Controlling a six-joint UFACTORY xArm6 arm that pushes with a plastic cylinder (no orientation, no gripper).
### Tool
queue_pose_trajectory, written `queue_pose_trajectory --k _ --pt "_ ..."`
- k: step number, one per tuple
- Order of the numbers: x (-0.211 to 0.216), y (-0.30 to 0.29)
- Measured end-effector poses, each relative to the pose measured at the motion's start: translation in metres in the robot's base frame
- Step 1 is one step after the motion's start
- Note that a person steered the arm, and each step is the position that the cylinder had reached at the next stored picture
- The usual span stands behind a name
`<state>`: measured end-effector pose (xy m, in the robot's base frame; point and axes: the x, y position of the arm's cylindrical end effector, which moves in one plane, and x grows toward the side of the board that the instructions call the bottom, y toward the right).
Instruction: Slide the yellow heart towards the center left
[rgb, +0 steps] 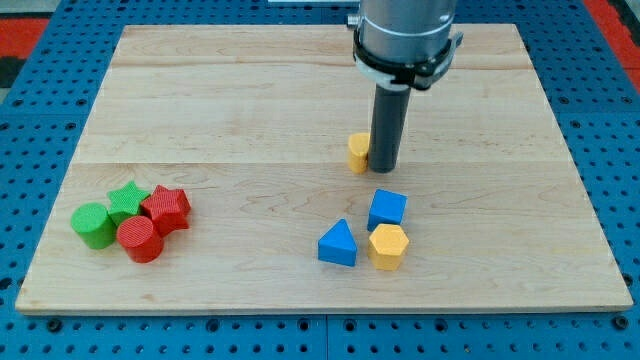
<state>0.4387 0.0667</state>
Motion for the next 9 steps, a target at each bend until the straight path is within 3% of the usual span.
queue_pose_trajectory --k 2,4,6,8,9 --pt "-0.051 -0.108" --pt "-0.071 -0.055" --pt "-0.107 -0.090" --pt "-0.071 -0.115" --pt "-0.071 -0.162"
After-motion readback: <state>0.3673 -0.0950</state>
